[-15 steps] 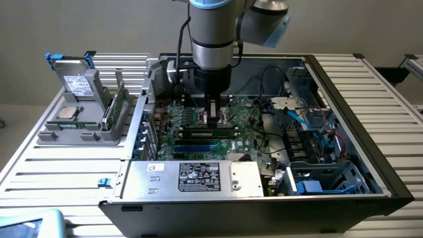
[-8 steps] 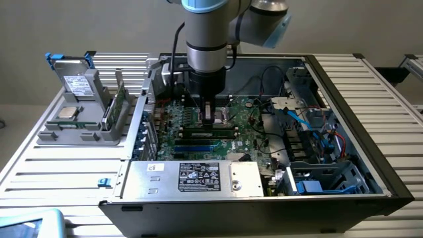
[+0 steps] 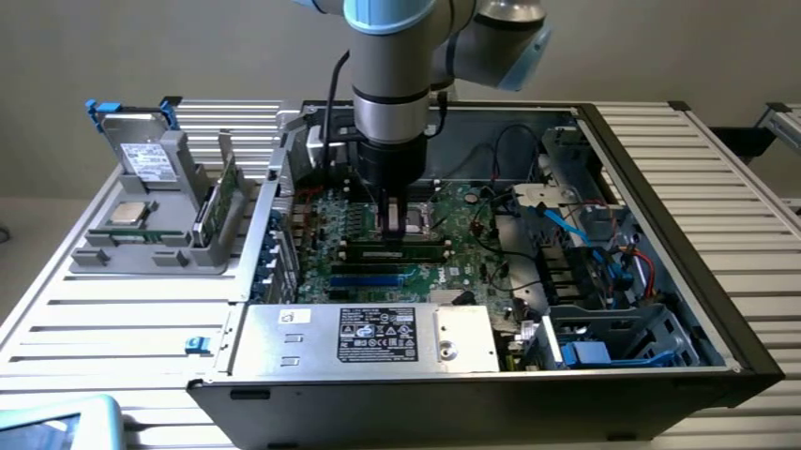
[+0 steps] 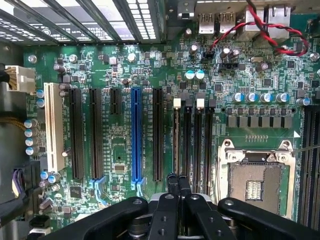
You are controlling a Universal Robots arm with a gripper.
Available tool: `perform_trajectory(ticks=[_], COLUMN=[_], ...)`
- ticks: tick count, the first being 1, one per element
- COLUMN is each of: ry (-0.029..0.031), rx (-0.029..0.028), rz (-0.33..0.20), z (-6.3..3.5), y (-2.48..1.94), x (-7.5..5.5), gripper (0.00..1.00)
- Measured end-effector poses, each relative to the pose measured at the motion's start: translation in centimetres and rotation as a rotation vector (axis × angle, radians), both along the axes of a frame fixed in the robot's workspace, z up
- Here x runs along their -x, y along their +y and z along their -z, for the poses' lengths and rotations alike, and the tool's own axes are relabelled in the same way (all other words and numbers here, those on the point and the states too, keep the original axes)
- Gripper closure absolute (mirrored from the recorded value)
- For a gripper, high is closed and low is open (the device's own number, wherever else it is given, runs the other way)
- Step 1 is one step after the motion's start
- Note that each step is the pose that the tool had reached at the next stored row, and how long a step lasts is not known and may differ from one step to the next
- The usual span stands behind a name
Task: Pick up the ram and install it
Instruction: 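Press down the ram until it locks into place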
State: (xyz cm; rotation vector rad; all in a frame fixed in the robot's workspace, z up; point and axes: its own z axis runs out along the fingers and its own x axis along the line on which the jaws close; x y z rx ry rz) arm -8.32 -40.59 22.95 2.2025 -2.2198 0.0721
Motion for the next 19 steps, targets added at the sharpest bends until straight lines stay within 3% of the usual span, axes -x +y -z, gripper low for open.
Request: perform_trajectory(ticks=[9, 14, 19], ry=[-0.0002, 0.0000, 0.0017], rx=[-0.0005, -0.0002, 0.0000], rz=[0.000, 0.000, 0.000], z=[0.31, -1.81, -2.91], y=[0.02, 0.01, 0.02], x=[0.0, 0.0, -0.6], gripper=[0.89, 0.89, 0.89])
